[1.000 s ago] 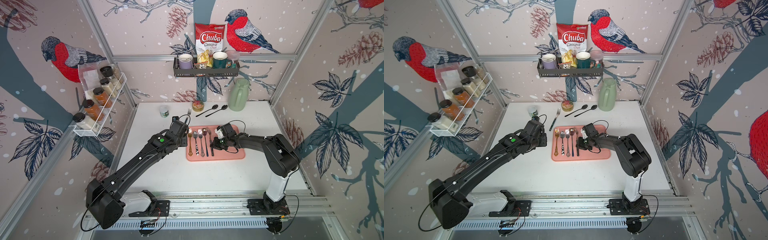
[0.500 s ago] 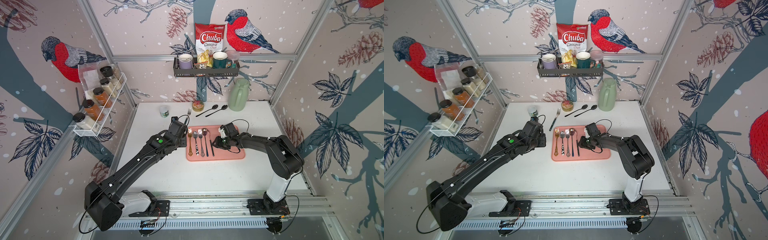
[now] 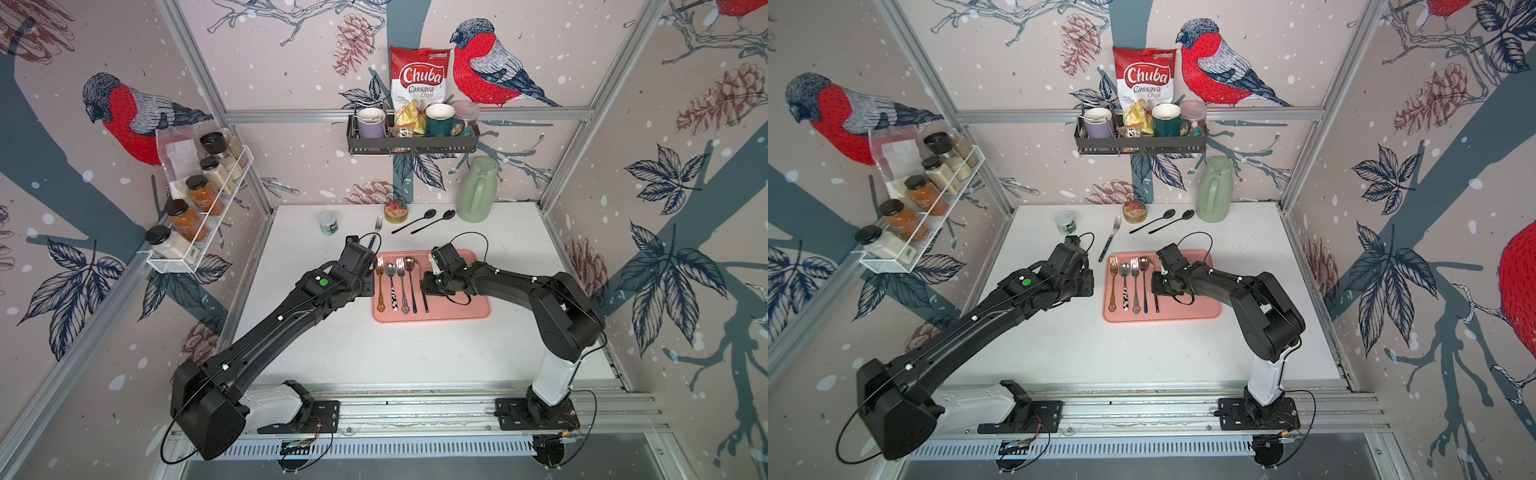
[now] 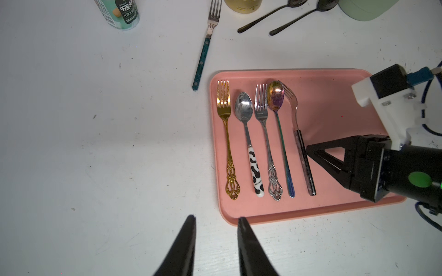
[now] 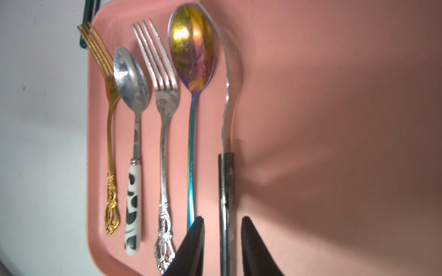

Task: Set the spoon and fork side by side
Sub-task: Adjust the fork on the tray.

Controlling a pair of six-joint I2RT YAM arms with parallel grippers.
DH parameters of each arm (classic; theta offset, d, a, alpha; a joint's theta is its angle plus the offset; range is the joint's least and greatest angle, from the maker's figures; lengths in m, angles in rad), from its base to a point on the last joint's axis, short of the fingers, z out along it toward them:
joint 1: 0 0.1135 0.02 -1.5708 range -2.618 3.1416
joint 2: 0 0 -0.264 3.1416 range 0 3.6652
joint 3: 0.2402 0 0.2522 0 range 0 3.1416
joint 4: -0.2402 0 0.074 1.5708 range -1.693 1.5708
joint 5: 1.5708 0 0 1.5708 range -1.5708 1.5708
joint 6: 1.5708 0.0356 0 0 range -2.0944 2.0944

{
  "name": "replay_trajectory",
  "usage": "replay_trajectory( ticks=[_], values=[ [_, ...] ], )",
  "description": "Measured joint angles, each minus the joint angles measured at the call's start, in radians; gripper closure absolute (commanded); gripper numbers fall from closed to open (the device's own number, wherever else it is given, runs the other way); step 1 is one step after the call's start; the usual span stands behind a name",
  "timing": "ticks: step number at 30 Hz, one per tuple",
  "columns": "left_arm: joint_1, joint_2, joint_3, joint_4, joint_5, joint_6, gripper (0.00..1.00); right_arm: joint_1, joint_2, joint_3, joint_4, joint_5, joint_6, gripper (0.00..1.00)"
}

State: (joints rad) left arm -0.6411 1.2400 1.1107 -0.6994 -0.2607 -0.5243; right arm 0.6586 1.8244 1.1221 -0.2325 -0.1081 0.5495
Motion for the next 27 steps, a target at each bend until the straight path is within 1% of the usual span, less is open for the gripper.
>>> replay_trajectory(
  ticks=[4,8,11,17,23,27],
  values=[
    [0.000,-0.001,-0.005,0.001,0.004,0.000,0.69,0.017,0.018,0.042,-0.050,0.087,0.000,0.73],
    [0.000,-0.004,-0.010,0.005,0.003,0.001,0.69,0.027,0.040,0.072,-0.080,0.137,0.000,0.71],
    [0.000,-0.004,-0.013,0.008,0.003,0.001,0.69,0.038,0.061,0.097,-0.092,0.151,0.000,0.69],
    [0.000,-0.005,-0.016,0.011,0.002,0.002,0.69,0.044,0.108,0.150,-0.102,0.154,-0.003,0.70],
    [0.000,-0.008,-0.019,0.012,-0.001,0.005,0.69,0.045,0.140,0.163,-0.113,0.154,-0.003,0.82],
    [0.000,-0.008,-0.020,0.014,-0.001,0.005,0.69,0.034,0.145,0.163,-0.116,0.154,-0.003,0.94]
  ],
)
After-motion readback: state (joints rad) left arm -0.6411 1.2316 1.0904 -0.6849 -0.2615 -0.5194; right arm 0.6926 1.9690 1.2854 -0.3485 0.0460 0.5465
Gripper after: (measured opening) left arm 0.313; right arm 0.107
